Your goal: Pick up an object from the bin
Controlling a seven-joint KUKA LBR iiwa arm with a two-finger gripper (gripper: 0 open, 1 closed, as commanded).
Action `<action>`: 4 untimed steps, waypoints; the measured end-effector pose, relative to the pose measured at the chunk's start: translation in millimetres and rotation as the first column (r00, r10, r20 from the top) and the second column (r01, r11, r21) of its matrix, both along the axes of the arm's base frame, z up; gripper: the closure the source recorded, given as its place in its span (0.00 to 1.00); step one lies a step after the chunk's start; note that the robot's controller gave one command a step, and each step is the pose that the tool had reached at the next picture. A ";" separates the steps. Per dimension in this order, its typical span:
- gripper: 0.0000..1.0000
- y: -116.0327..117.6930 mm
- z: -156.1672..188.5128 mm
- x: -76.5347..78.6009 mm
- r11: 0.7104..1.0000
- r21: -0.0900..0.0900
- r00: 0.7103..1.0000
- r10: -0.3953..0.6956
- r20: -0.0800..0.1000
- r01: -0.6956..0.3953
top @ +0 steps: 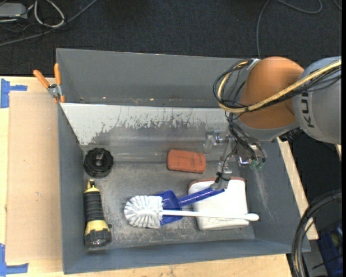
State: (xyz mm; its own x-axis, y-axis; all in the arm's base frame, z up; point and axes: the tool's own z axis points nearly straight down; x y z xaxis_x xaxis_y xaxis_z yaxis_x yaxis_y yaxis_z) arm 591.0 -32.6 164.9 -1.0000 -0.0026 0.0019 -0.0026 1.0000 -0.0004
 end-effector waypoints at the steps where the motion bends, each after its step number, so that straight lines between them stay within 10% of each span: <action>1: 0.00 0.0 0.0 0.0 1.000 0.000 1.000 0.000 0.000 0.000; 2: 1.00 28.4 -60.3 -48.9 1.000 0.001 1.000 0.013 -0.002 -0.013; 4: 1.00 25.8 -2.1 -53.5 1.000 0.001 1.000 0.012 -0.007 -0.012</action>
Offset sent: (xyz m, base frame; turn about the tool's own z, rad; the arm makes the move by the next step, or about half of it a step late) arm -0.0490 0.0271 -0.0604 -0.0108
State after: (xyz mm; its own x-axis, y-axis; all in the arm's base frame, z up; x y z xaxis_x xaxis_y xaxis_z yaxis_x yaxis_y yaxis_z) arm 537.5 -6.8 162.8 -0.9999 -0.0146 0.0092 -0.0146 0.9999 0.0001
